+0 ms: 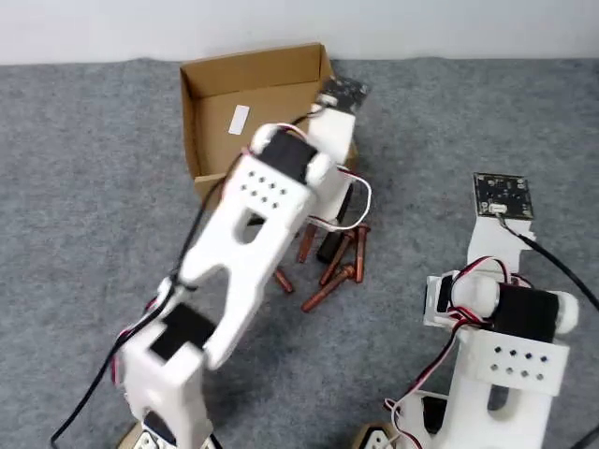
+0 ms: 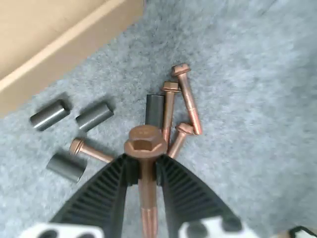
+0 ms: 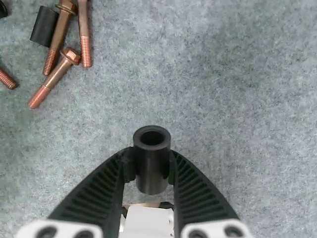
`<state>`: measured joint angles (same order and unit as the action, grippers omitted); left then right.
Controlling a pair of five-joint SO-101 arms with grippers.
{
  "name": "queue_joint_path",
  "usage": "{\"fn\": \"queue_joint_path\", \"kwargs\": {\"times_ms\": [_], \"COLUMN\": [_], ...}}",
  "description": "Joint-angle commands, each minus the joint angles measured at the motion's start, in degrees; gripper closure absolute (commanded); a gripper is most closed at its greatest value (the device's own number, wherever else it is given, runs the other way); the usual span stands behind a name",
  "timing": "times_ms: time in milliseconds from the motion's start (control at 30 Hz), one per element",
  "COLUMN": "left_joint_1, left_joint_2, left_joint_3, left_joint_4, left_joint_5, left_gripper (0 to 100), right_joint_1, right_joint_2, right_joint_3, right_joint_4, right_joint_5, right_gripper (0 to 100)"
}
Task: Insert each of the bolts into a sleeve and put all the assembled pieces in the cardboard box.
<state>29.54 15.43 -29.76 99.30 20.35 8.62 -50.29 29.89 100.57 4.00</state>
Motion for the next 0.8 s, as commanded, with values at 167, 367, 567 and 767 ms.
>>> {"fn": "queue_joint_path", "kwargs": {"times_ms": [167, 367, 567, 767], "left_joint_1": [-0.5, -0.8, -4.9, -8.6], "left_joint_2": [-22.5, -36.0, -54.3, -69.2], "left_joint_3": [12.2, 26.9, 41.3, 55.6], "left_joint_4": [-1.5, -7.6, -17.0, -24.1], "left_joint_5": [6.2, 10.6, 14.4, 14.9], "left_gripper": [100, 100, 100, 100], "right_joint_1": [-1.1, -8.0, -16.8, -30.5], "right_joint_2": [-15.4, -24.0, -24.0, -24.2], "right_joint_3": [-0.5, 2.7, 9.6, 13.6], "right_joint_4": [1.6, -1.3, -8.8, -15.8], "right_joint_5": [-2.5, -2.6, -11.2, -15.5], "right_gripper": [99.0, 99.1, 99.1, 99.1]}}
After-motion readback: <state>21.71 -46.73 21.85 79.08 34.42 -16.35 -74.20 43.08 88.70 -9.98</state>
